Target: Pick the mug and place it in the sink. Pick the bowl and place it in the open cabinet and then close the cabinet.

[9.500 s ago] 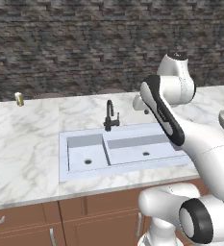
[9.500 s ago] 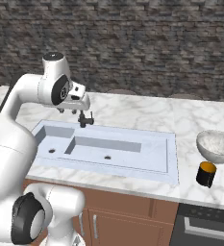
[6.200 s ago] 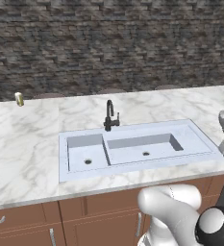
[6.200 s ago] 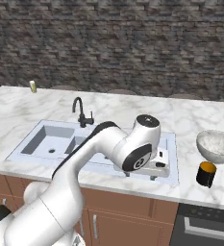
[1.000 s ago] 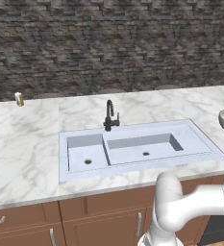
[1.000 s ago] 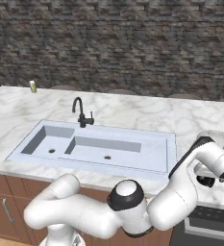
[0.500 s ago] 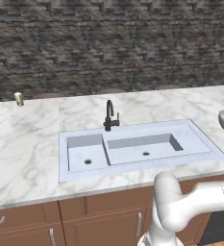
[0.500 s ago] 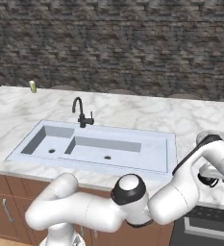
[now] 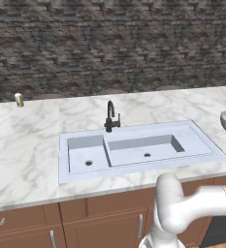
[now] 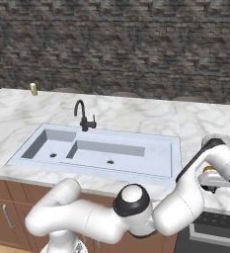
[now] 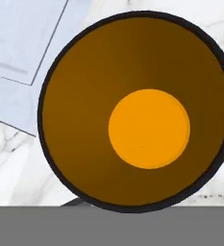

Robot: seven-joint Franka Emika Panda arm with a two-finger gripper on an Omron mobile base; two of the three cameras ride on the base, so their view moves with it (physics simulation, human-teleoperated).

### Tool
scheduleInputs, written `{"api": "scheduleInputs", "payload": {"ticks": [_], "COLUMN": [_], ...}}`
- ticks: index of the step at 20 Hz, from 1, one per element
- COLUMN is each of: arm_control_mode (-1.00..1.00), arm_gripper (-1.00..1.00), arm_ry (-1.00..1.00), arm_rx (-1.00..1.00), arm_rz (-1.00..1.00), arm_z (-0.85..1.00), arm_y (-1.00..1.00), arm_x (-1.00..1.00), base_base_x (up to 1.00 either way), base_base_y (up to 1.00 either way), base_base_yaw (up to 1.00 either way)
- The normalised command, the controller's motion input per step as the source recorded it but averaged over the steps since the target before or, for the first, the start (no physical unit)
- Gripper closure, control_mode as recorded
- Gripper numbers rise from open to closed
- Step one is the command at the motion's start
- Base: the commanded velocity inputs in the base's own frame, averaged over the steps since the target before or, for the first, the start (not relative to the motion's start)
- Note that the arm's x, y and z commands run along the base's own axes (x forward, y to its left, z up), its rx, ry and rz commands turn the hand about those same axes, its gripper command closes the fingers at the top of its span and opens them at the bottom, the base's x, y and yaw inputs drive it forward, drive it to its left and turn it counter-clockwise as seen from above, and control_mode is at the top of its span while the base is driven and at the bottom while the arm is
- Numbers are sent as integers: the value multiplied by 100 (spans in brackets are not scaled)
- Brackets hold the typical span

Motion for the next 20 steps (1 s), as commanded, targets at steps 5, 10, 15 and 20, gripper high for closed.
{"api": "scheduleInputs", "payload": {"ticks": [5,10,15,20], "arm_control_mode": [-100,-100,-100,-100], "arm_gripper": [100,100,100,100], "arm_ry": [-7,-11,0,2], "arm_rx": [3,3,0,-8], "arm_rz": [2,0,-1,0], "arm_z": [-9,68,68,27], "arm_y": [92,94,100,98], "arm_x": [-11,0,0,12], "base_base_x": [0,0,0,0], "base_base_y": [0,0,0,0], "base_base_yaw": [0,0,0,0]}}
